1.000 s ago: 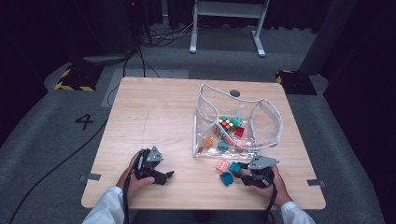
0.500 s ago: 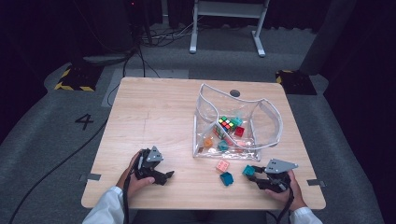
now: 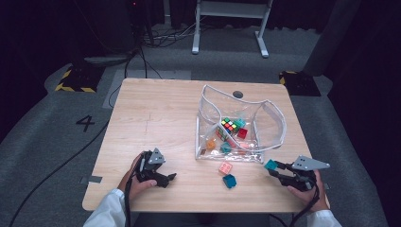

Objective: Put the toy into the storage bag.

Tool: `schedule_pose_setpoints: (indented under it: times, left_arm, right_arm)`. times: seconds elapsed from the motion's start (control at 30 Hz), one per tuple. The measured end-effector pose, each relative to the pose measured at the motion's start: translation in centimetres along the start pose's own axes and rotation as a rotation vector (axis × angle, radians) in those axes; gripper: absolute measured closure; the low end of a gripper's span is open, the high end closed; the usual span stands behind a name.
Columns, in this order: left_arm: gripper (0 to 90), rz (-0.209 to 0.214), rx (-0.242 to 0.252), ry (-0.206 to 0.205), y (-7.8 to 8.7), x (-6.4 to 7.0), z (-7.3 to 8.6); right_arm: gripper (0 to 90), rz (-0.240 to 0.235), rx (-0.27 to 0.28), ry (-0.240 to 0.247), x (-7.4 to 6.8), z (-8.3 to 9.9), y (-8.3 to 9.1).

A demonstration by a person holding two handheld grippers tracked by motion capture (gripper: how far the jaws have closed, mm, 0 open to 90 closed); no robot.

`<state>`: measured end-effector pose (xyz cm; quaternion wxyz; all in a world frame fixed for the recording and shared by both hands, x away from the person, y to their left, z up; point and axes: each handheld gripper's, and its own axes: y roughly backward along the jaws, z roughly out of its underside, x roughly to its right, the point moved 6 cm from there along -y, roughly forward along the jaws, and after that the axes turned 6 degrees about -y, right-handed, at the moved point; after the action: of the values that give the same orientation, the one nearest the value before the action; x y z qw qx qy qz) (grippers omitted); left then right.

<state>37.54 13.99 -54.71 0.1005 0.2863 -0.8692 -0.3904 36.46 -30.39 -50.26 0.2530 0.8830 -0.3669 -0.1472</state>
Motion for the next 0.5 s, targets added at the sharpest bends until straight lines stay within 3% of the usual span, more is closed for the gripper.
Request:
schedule_pose_setpoints:
  times: [0.4, 0.5]
  left_arm:
    - [10.2, -0.001, -0.002, 0.002, 0.0, 0.0, 0.0]
    - [10.2, -0.001, -0.002, 0.002, 0.0, 0.0, 0.0]
  right_arm:
    - [59.1, 0.061, 0.067, 0.019, 2.9, -5.2, 4.4]
    - [59.0, 0.056, 0.095, 0.023, 3.3, -6.8, 5.4]
